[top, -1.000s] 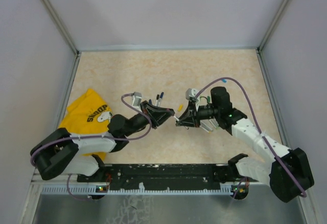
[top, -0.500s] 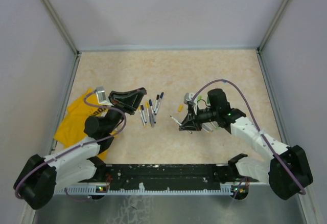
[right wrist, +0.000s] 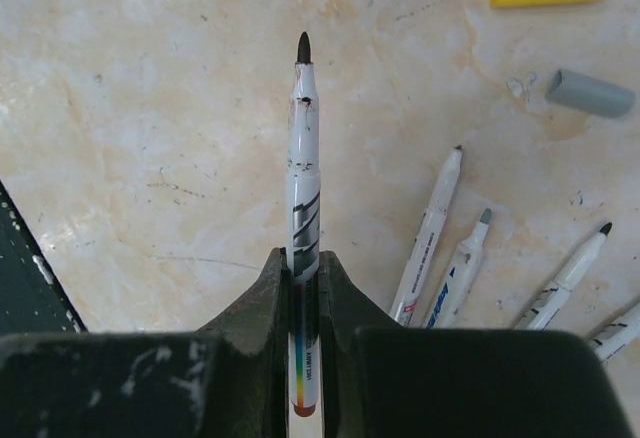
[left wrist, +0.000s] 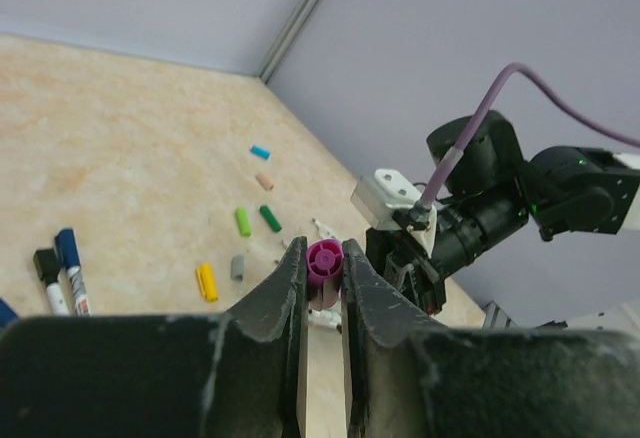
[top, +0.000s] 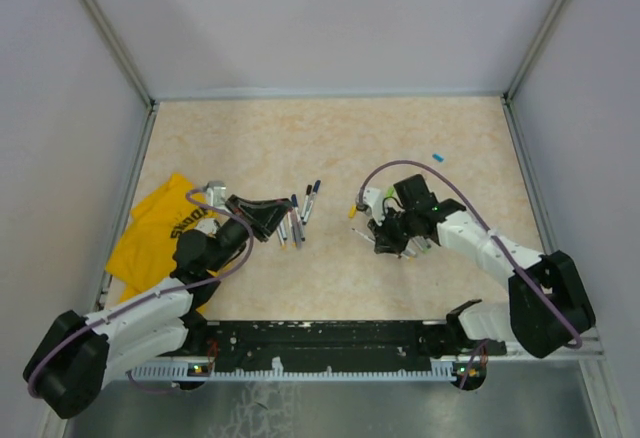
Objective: Open the pen caps
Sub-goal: Place the pen at the center of the board.
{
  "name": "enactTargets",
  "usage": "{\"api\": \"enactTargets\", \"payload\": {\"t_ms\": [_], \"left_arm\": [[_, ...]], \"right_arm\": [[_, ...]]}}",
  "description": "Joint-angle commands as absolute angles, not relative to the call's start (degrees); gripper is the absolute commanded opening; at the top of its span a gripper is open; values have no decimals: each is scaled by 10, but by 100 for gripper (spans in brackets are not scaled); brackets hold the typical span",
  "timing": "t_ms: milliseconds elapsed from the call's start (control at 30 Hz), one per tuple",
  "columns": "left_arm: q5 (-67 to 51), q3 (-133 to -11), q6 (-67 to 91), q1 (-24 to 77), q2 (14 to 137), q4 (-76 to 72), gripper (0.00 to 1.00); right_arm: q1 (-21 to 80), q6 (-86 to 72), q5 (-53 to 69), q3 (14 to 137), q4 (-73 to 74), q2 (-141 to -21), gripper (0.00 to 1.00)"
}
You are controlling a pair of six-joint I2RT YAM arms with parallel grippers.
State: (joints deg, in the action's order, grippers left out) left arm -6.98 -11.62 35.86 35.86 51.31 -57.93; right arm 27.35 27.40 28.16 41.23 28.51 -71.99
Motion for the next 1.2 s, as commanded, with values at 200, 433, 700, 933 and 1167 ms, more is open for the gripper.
{"api": "enactTargets", "payload": {"t_ms": [200,433,700,933,1167], "left_arm": [[-90,-88,375,356,533,-585,0],[-96,-84,382,356,542,-593,0],[-98,-80,388,356,550,-603,0],[-104,-80,395,356,562,-614,0],[-112,-80,403,356,578,-628,0]], "right_arm": [[294,267,180,448,305,-774,0],[310,256,133,455,308,-805,0],[317,246,104,457,306,-815,4],[328,246,79,460,307,-834,6],[332,246,71,461,307,-835,15]]}}
